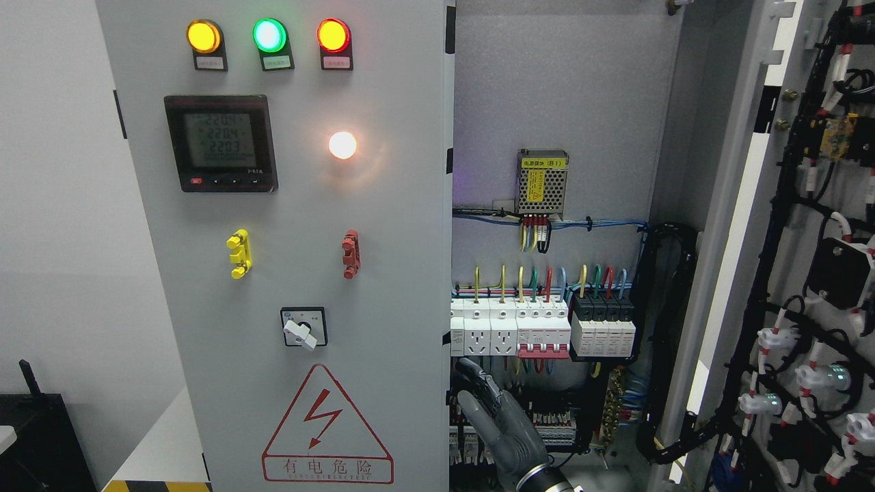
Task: Open door with both hands
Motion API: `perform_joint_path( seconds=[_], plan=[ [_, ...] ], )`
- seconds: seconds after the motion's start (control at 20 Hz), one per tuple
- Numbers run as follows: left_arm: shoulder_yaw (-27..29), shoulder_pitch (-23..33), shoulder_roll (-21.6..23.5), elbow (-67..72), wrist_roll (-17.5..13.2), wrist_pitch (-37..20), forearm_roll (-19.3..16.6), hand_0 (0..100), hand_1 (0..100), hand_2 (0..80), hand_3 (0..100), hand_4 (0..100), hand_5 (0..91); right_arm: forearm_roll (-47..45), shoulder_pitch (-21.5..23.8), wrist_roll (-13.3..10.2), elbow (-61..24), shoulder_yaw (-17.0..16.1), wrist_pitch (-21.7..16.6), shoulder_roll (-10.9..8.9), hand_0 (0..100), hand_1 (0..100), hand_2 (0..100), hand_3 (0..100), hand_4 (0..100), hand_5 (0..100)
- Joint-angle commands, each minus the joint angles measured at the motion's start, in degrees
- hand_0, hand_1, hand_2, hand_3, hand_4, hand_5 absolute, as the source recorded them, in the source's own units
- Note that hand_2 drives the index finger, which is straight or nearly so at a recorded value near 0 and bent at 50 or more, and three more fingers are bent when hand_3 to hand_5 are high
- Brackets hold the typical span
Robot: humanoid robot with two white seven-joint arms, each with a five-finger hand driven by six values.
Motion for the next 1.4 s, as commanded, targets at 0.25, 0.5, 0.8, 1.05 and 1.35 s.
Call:
perform_joint_path(
  seconds=[0.25,0.5,0.8,1.05,1.35],
  plan=[
    [0.0,1.5,0.0,0.0,0.0,0.0,0.0,12,39,0.0,0,0,0.0,-0.5,-0.7,2.2,0.6,0.1,0.2,-0.08,12,39,0,0,0,0],
    [0.0,1.6,0.0,0.0,0.0,0.0,0.0,12,39,0.0,0,0,0.0,-2.1,-0.9,3.2,0.8,0.1,0.4,-0.25,12,39,0,0,0,0],
    [0.0,1.6,0.0,0.0,0.0,0.0,0.0,12,39,0.0,0,0,0.0,-2.1,-0.9,3.3,0.8,0.1,1.0,-0.52,12,39,0,0,0,0],
    [0.0,1.5,0.0,0.0,0.0,0.0,0.0,12,39,0.0,0,0,0.0,-2.9,-0.8,3.3,0.6,0.2,1.0,-0.52,12,39,0,0,0,0],
    [0.0,1.6,0.0,0.0,0.0,0.0,0.0,12,39,0.0,0,0,0.0,-3.3,-0.5,3.3,0.3,0.3,1.0,-0.61,12,39,0,0,0,0]
  ],
)
